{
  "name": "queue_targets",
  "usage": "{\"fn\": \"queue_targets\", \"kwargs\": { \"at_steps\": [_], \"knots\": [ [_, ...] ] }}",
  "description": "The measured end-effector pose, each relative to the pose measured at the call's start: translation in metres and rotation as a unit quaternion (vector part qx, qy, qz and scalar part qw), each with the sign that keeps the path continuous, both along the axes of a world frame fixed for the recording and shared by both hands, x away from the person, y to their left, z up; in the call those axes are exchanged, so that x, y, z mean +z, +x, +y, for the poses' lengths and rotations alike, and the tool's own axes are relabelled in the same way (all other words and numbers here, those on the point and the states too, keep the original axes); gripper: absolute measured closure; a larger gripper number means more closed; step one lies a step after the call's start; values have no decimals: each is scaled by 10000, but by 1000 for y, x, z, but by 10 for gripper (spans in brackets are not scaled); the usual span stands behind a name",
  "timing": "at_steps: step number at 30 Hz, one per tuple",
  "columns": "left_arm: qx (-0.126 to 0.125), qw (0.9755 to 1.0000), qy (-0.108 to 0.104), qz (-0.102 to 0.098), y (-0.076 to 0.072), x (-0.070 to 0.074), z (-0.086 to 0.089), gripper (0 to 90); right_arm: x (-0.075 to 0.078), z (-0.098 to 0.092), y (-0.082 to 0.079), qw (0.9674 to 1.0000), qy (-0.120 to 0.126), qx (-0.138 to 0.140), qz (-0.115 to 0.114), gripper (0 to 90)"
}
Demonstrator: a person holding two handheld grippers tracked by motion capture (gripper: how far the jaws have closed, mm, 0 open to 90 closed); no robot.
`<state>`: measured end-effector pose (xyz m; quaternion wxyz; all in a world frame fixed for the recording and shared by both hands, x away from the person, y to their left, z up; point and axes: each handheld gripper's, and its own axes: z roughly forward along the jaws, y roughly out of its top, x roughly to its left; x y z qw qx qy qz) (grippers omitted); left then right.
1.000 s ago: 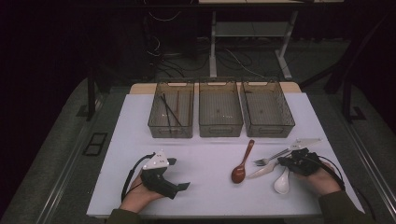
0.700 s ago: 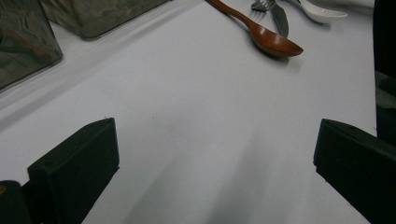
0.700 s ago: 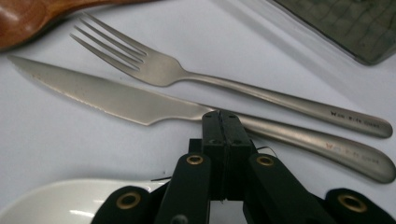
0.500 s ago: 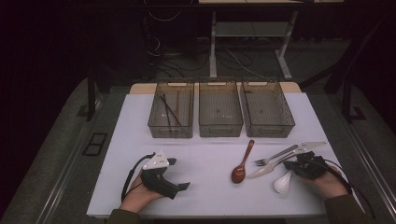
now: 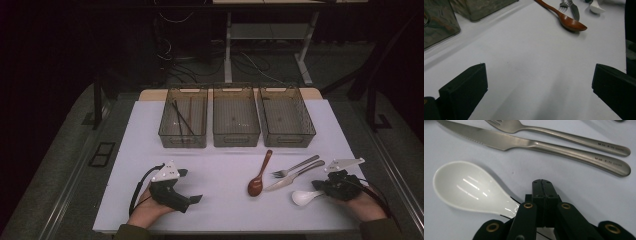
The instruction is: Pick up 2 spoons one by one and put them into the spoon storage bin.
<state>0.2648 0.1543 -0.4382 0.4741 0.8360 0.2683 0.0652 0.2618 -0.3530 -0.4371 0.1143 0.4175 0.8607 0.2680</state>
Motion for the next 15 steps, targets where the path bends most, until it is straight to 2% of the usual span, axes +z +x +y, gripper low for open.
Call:
{"fn": "queue_targets", "kwargs": {
  "at_steps": [4,6,9,11,15],
  "knots": [
    [21,10000,6,1,2,-1,2,0,-1,-5,-2,9999,103,27,30,860],
    [-20,10000,19,12,3,-3,0,0,0,-5,-2,9999,159,39,1,784],
    [-79,9999,79,36,4,-4,-2,3,3,-6,0,9990,437,105,11,651],
    [-90,9999,58,27,4,-4,-3,3,3,-5,1,9975,628,287,128,576],
    [-111,9999,61,10,3,-3,-4,3,4,0,1,9948,849,537,177,447]
  ]
}}
